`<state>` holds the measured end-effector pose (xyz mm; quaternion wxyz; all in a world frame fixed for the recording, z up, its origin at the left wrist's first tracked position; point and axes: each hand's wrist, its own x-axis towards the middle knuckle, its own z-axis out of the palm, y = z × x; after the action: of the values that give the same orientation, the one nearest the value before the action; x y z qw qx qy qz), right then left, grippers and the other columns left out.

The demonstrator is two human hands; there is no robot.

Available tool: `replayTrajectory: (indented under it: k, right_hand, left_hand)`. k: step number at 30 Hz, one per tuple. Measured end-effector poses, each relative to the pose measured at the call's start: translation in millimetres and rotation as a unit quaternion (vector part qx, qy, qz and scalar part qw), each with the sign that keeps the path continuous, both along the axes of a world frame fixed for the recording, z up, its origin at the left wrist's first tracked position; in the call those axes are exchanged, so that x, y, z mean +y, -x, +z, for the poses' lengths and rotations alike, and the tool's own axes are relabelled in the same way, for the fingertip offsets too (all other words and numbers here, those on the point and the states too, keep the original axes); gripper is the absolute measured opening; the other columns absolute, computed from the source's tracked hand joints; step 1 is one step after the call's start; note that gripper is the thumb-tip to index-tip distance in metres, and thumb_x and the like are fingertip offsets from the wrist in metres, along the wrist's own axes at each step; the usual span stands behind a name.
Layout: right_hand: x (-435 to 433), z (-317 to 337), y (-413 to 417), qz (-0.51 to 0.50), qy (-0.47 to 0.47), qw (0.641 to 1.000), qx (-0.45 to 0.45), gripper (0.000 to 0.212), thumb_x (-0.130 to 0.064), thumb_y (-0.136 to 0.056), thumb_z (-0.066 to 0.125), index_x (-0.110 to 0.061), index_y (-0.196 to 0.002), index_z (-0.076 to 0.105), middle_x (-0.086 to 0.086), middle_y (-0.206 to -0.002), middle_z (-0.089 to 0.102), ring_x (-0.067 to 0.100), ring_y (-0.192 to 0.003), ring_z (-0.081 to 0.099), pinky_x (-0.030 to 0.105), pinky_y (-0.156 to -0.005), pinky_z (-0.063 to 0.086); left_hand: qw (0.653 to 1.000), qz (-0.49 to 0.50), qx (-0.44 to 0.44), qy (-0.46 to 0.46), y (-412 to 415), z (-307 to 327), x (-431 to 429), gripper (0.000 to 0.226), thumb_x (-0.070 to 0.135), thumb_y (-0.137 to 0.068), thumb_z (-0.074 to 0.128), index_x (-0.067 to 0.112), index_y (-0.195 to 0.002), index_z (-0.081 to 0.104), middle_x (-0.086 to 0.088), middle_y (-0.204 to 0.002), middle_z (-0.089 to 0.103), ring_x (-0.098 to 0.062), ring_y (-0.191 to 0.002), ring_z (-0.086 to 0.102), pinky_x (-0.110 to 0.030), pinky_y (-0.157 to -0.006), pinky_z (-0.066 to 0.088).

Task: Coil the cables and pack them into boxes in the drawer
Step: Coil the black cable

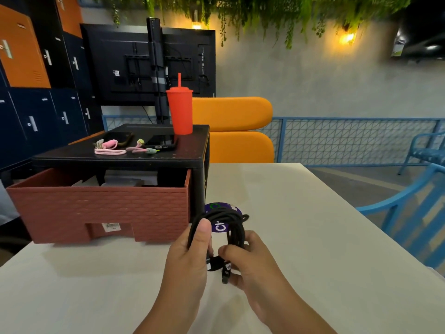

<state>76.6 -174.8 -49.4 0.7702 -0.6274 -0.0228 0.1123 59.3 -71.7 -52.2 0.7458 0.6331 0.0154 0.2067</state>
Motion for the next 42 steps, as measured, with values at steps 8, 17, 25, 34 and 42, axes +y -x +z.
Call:
replayTrajectory:
  k: [8, 17, 25, 34, 42]
  right_hand:
    - [-7, 10, 5, 0.082, 0.047, 0.996, -0.011, 0.034, -0.004, -0.082, 0.067, -0.010, -0.111, 0.052, 0.006, -0.062, 0.052, 0.014, -0.046, 0.055, 0.028, -0.059, 0.050]
    - [0, 12, 13, 0.161, 0.059, 0.985, -0.017, 0.039, -0.022, -0.063, 0.074, -0.014, -0.098, 0.059, -0.004, -0.051, 0.055, 0.011, -0.053, 0.060, 0.021, -0.059, 0.051]
    - [0, 3, 5, 0.124, 0.075, 0.987, -0.062, 0.041, -0.028, -0.057, 0.074, -0.018, -0.094, 0.063, -0.011, -0.064, 0.060, 0.008, -0.061, 0.054, 0.020, -0.059, 0.043]
    - [-27, 11, -9, -0.017, 0.207, 0.963, -0.172, 0.024, -0.009, -0.067, 0.071, -0.025, -0.084, 0.063, -0.002, -0.079, 0.070, 0.006, -0.060, 0.059, 0.018, -0.061, 0.048]
    - [-46, -8, -28, 0.013, 0.576, 0.729, -0.369, 0.033, -0.011, -0.085, 0.049, -0.029, -0.112, 0.058, -0.007, -0.098, 0.055, 0.014, -0.091, 0.050, 0.011, -0.063, 0.029]
  left_hand:
    - [0.990, 0.036, 0.006, 0.134, -7, 5, 16, 0.045, 0.067, -0.065, 0.051, 0.027, -0.046, 0.051, 0.005, -0.053, 0.048, -0.016, -0.063, 0.042, -0.041, -0.078, 0.034]
    - [0.957, 0.029, 0.028, 0.288, -11, 8, 16, 0.042, 0.060, -0.067, 0.049, 0.018, -0.063, 0.046, 0.003, -0.063, 0.048, -0.019, -0.072, 0.048, -0.038, -0.081, 0.046]
    - [0.958, -0.034, 0.106, 0.265, -5, 6, 0, 0.048, 0.057, -0.085, 0.039, 0.015, -0.070, 0.054, 0.005, -0.049, 0.057, -0.013, -0.044, 0.060, -0.034, -0.057, 0.041]
    - [0.971, -0.054, 0.151, 0.178, -11, -7, 7, 0.022, 0.022, -0.092, 0.053, 0.016, -0.112, 0.061, -0.003, -0.106, 0.065, -0.015, -0.088, 0.058, -0.026, -0.070, 0.046]
    - [0.984, -0.022, 0.098, -0.150, -13, -16, 7, 0.042, 0.034, -0.087, 0.059, 0.047, -0.122, 0.041, 0.020, -0.128, 0.039, 0.000, -0.120, 0.038, -0.025, -0.102, 0.032]
